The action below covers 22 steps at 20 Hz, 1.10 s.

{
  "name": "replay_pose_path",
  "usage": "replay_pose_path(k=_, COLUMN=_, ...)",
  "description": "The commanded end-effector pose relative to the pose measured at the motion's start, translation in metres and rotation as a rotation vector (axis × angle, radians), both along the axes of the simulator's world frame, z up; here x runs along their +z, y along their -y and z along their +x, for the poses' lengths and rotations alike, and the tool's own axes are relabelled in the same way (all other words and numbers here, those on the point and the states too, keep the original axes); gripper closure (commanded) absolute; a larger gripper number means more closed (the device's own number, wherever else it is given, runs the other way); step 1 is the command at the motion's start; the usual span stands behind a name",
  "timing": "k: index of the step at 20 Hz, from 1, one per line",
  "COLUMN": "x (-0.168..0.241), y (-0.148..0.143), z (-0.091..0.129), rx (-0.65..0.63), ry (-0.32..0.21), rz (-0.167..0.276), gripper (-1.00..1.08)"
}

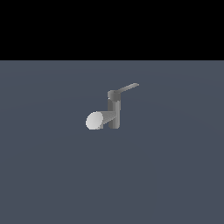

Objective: Turn on the faucet by rotating a designated handle.

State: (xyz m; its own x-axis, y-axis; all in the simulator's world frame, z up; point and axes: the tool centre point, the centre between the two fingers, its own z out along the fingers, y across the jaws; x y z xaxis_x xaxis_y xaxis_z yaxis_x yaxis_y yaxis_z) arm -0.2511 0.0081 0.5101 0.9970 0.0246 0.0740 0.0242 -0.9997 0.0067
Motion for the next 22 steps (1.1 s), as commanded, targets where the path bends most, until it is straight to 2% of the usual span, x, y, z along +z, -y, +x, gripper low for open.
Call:
replay_pose_path(k=1, x=0.0, y=0.0, z=0.0, rx=0.0, ry=0.0, rz=0.0, gripper=1.08)
replay_pose_path(k=12, x=-0.014, y=-0.008, z=0.014, rx=-0.074, ry=-0.002, rz=0.003, gripper=1.08)
replay_pose_path(k=22, x=-0.051, y=-0.024, z=0.054, rx=-0.271, ry=-0.008, rz=0.013, gripper=1.08)
